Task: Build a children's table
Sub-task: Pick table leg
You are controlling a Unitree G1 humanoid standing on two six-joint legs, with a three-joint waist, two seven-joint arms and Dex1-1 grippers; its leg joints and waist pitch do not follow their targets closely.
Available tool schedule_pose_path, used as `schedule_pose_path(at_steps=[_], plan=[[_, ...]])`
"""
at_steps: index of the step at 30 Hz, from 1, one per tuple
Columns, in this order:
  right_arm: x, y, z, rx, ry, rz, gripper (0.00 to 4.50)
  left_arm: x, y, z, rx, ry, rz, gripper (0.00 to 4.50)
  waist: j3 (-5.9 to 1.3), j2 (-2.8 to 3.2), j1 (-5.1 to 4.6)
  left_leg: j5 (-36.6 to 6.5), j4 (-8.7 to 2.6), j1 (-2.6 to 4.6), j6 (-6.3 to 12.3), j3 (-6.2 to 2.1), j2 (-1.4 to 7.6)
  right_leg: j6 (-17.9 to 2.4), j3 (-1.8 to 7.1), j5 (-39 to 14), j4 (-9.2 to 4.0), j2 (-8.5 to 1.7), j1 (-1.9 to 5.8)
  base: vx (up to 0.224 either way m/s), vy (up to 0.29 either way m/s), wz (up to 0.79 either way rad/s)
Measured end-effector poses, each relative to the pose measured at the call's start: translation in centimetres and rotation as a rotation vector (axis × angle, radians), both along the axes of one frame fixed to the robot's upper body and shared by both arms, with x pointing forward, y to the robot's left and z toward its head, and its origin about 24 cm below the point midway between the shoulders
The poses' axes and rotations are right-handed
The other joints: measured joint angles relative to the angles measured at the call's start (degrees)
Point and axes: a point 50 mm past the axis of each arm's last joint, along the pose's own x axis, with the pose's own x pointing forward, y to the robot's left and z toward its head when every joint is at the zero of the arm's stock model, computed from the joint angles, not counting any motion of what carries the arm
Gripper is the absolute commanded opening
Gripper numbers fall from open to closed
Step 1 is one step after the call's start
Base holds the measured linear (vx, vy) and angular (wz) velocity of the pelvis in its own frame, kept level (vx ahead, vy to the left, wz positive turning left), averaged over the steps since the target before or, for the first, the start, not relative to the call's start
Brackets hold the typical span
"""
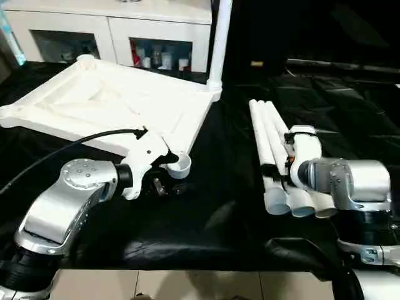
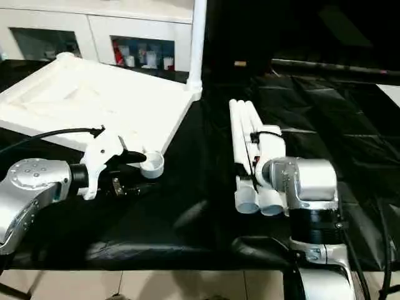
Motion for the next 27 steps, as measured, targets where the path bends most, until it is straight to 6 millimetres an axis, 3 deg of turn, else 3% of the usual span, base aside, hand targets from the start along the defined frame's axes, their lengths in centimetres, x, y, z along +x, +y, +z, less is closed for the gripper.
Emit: schedule_pose_path(at_steps=[17, 27], plan=[[1.2, 1.8, 1.3, 0.004, -0.061, 0.092, 4.48, 0.2, 0.0, 0.5, 0.01, -0.015, -0.009, 4.5, -0.05, -0.24, 0.18, 0.0, 0.01, -0.03, 0.0, -0.01, 0.01, -0.2, -0.01, 0.1, 0.01, 0.0, -0.01, 0.0, 0.0, 0.0], [1.6, 3.0, -0.1, 0.056, -0.026, 0.152, 4.48, 0.2, 0.2, 0.6, 0.022, -0.018, 0.002, 4.5, -0.06, -0.33, 0.22, 0.0, 0.02, -0.07, 0.0, -0.01, 0.01, -0.2, -0.01, 0.1, 0.01, 0.0, -0.03, 0.0, 0.0, 0.0]])
